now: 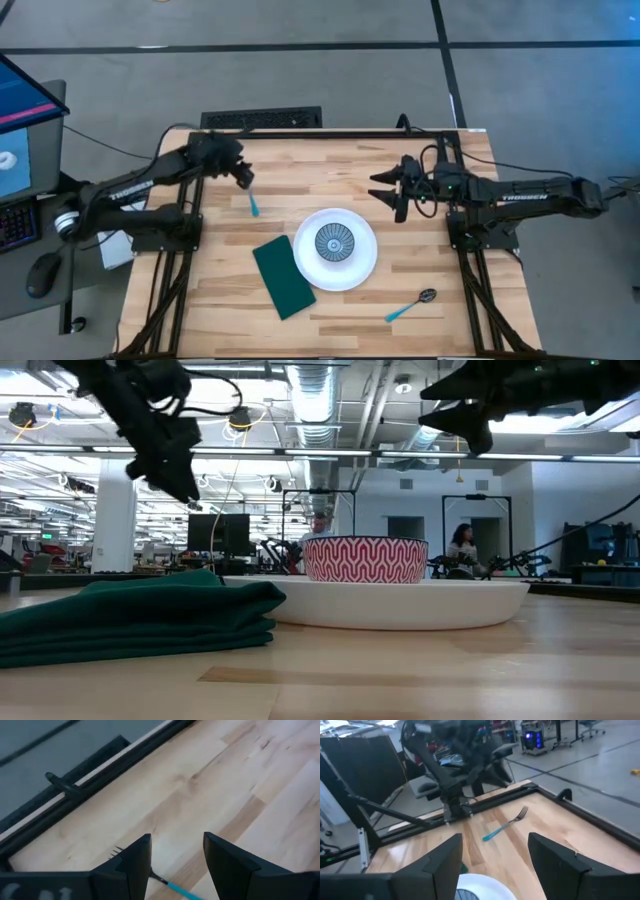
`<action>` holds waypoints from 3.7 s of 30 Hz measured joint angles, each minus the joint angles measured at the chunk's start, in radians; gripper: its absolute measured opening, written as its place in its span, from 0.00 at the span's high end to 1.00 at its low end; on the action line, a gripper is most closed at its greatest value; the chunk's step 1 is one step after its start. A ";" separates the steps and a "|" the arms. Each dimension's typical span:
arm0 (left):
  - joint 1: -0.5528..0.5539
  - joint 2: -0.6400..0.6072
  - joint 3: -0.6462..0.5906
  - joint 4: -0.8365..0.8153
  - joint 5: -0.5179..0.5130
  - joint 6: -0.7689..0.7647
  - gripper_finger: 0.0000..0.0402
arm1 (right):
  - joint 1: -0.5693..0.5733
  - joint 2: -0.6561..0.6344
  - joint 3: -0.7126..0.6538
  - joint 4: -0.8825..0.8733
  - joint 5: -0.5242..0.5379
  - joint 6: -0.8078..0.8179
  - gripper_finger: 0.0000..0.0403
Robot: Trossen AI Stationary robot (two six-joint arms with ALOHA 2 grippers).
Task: Set table place
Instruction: Put the blue fork to the right of the white plate
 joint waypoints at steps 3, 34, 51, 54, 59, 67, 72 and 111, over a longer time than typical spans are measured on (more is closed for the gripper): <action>0.056 0.098 0.099 -0.096 0.052 0.028 0.57 | 0.011 0.005 0.000 0.000 0.000 0.000 0.38; 0.351 0.710 0.345 -0.333 0.161 0.290 0.57 | 0.010 0.006 0.000 -0.068 -0.027 -0.005 0.38; 0.350 0.710 0.344 -0.289 0.158 0.294 0.57 | 0.011 0.006 0.000 -0.107 -0.028 0.001 0.38; 0.350 0.710 0.344 -0.289 0.158 0.284 0.57 | 0.011 0.006 0.000 -0.114 -0.028 0.001 0.38; 0.347 0.752 0.344 -0.292 0.174 0.275 0.57 | 0.011 0.006 0.000 -0.123 -0.028 0.001 0.38; 0.344 0.829 0.343 -0.283 0.189 0.285 0.58 | 0.011 0.006 0.000 -0.129 -0.028 0.001 0.38; 0.344 0.832 0.343 -0.312 0.200 0.312 0.63 | 0.011 0.006 0.000 -0.137 -0.028 0.001 0.38; 0.335 0.833 0.685 -0.306 0.637 0.327 1.00 | -0.014 0.006 0.001 -0.162 -0.024 0.001 0.38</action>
